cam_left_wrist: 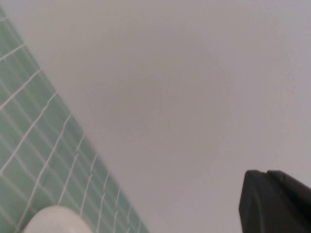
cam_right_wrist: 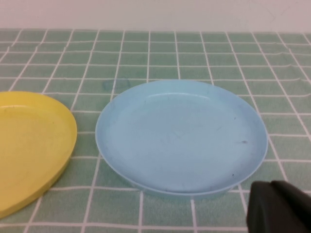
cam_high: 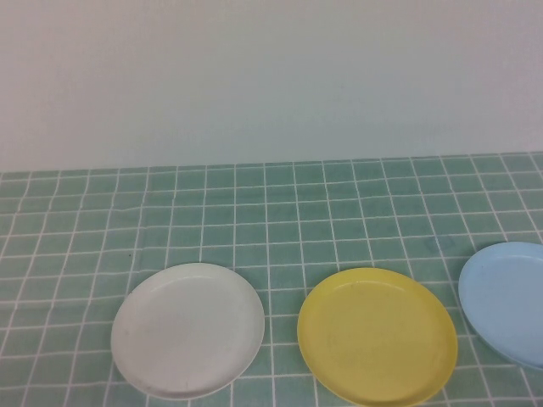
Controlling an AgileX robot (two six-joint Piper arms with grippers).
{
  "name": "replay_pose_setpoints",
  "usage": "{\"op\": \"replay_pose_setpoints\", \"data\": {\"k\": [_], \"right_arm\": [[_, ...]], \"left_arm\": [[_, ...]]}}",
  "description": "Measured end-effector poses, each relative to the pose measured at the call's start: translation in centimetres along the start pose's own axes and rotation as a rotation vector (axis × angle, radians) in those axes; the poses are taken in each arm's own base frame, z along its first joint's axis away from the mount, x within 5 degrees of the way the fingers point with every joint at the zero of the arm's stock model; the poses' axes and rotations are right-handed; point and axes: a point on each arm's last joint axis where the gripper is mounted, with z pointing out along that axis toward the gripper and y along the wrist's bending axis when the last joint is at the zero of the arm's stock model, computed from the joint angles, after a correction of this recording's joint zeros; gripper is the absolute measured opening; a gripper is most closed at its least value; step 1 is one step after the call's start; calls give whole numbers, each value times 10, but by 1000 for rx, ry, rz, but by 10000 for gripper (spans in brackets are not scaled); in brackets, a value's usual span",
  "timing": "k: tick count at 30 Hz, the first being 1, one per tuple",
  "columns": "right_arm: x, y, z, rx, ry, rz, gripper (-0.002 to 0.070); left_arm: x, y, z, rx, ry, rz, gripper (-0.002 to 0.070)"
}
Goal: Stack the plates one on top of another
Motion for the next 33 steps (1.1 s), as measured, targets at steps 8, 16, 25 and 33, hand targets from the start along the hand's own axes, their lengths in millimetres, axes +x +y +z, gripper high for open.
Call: {"op": "replay_pose_setpoints", "data": {"k": [8, 16, 25, 33], "right_arm": [[0, 0, 0, 0, 0, 0, -2], [0, 0, 0, 0, 0, 0, -2], [0, 0, 0, 0, 0, 0, -2], [0, 0, 0, 0, 0, 0, -2]], "left_arm": [[-7, -5, 0, 57, -71, -33, -1], [-1, -1, 0, 7, -9, 93, -1], [-24, -35, -1, -77, 62, 367, -1], [-41, -52, 40, -357, 308, 468, -1]]}}
